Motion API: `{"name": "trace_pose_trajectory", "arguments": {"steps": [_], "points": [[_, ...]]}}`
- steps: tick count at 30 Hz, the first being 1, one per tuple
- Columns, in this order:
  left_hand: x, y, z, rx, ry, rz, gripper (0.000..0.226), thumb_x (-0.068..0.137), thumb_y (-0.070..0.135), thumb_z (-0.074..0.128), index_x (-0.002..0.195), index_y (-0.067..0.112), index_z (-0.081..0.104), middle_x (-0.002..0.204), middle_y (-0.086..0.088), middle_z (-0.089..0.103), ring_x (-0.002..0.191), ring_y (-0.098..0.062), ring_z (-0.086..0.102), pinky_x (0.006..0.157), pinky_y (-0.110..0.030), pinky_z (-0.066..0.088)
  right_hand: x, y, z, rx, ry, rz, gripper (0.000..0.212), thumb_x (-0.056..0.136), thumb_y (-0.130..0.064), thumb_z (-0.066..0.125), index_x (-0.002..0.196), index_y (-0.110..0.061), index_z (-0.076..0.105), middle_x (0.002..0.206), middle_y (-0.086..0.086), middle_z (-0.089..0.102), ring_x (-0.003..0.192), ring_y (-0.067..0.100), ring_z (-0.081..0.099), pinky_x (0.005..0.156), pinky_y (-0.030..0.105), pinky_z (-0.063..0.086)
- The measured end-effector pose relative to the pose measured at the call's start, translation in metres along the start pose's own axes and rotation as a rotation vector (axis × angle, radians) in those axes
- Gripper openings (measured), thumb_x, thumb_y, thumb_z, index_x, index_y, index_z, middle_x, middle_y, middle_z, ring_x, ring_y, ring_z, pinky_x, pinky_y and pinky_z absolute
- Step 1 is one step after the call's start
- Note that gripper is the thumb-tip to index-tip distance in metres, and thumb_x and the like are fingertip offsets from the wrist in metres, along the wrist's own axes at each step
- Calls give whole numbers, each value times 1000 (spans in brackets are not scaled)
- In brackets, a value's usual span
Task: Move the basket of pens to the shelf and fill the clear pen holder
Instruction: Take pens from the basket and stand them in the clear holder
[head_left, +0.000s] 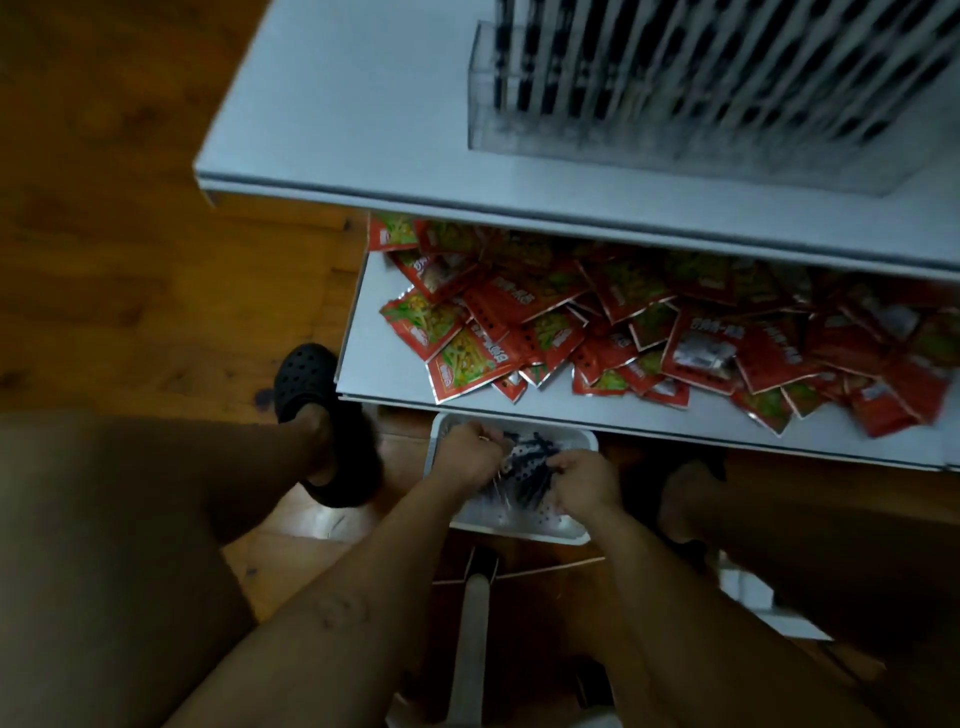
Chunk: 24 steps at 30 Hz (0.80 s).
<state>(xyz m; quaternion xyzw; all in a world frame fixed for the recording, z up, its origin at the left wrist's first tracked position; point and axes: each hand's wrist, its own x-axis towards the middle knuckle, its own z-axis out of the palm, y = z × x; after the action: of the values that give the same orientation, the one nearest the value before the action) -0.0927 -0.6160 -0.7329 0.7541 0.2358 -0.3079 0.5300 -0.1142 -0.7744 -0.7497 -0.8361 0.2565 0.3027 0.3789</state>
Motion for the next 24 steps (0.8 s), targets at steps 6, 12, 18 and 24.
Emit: {"name": "trace_pose_trajectory", "arguments": {"steps": [6,12,18,24], "points": [[-59,60,-27,-50,36,214,8,90,20,65,86,14,60,76,-5,63,64,-13,60,57,-19,44,-63,-47,-46,220,123,-219,22,85,1,63,102,-9,53,70,15,65,47,21,63,46,30,53],[-108,111,-55,-89,119,425,6,91,17,63,94,13,60,76,0,61,72,-16,57,56,-21,44,-111,-84,-86,322,224,-404,8,86,-11,69,81,-9,63,69,13,67,44,19,60,45,31,53],[-137,156,-80,-71,169,598,1,90,22,64,90,20,64,87,-7,70,72,-16,61,71,-34,50,-144,-123,-123,200,330,-571,11,85,-18,62,75,-17,66,61,7,66,50,17,54,54,29,45],[-146,199,-108,80,287,689,15,91,35,60,100,24,64,87,1,68,76,-17,64,68,-33,51,-180,-165,-180,177,365,-694,11,83,-22,74,79,-18,64,72,1,68,42,9,57,42,23,46]]}}
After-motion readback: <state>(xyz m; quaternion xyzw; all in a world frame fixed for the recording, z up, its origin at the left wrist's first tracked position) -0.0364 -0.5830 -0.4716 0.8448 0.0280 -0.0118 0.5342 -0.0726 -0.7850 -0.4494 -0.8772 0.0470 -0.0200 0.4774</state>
